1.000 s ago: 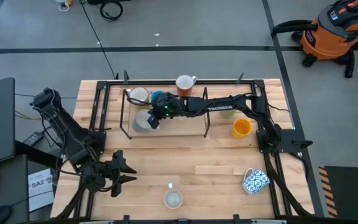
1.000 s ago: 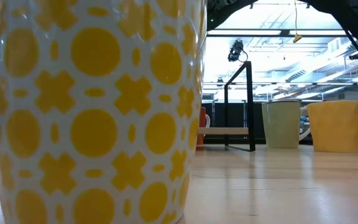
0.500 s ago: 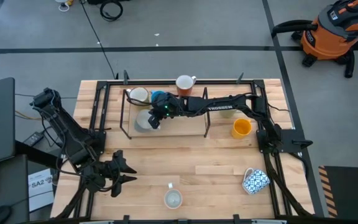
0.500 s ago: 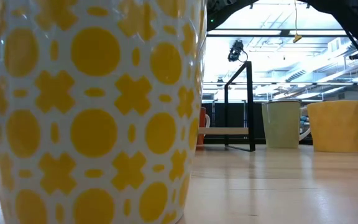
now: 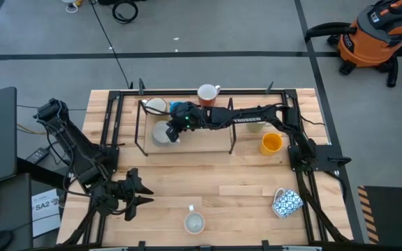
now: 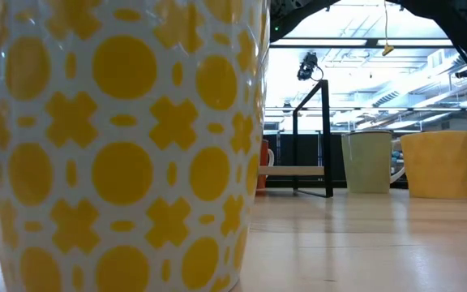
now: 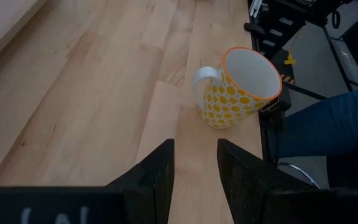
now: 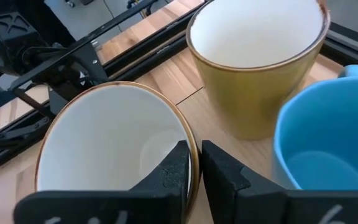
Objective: Place coffee mugs
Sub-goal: Put the light blue mug on the shelf, then put the yellow mug on the shelf
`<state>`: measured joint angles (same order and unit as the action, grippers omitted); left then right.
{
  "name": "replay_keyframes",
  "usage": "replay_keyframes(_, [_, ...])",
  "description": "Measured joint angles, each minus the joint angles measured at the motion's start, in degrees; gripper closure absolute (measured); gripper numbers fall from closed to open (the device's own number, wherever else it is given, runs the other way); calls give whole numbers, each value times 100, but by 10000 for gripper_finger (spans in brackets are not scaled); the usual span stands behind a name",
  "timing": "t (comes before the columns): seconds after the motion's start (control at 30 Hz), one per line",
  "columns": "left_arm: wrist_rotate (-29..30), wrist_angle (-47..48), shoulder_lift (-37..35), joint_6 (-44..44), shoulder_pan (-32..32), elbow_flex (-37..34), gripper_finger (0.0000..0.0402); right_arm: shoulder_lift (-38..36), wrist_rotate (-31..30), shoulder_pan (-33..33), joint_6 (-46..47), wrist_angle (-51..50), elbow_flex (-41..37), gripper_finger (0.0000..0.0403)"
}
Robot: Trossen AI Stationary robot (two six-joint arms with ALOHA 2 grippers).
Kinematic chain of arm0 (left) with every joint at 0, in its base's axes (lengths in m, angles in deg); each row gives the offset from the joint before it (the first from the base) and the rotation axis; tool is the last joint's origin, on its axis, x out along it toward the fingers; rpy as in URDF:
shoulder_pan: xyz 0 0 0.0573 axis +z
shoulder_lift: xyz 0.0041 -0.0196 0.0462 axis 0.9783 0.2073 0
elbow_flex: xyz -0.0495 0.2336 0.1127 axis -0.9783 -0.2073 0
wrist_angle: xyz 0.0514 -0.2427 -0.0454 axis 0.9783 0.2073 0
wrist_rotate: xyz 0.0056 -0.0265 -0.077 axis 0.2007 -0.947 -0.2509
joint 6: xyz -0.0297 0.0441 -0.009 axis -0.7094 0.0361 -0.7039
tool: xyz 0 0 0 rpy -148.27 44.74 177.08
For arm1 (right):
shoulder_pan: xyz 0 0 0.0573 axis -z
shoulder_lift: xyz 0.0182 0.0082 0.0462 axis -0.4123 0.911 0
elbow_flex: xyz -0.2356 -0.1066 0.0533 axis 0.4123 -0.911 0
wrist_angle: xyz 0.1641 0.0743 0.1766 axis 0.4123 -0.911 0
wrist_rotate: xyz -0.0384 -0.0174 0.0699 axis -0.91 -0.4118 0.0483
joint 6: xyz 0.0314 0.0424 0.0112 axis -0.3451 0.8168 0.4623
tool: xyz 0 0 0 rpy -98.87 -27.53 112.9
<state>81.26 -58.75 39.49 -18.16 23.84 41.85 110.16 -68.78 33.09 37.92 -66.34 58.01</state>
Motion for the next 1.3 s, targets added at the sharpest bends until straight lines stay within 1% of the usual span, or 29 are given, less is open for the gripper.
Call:
replay_keyframes(0.43, [0, 0, 0, -2, 0, 0, 274, -15, 1, 10, 21, 156, 9, 313])
replay_keyframes(0.6, [0, 0, 0, -2, 0, 0, 274, -15, 38, 10, 7, 255, 9, 313])
replay_keyframes(0.73, [0, 0, 0, -4, 0, 0, 274, -15, 333, 10, 7, 579, 9, 313])
replay_keyframes(0.9, [0, 0, 0, -4, 0, 0, 274, -18, 515, 13, -43, 829, 9, 314])
replay_keyframes(1.07, [0, -7, 0, -7, 0, 0, 274, -270, 1021, 96, -94, 930, -1, 314])
replay_keyframes(1.3, [0, -168, 0, -12, 0, 0, 274, -943, 2336, 281, -460, 763, -2, 314])
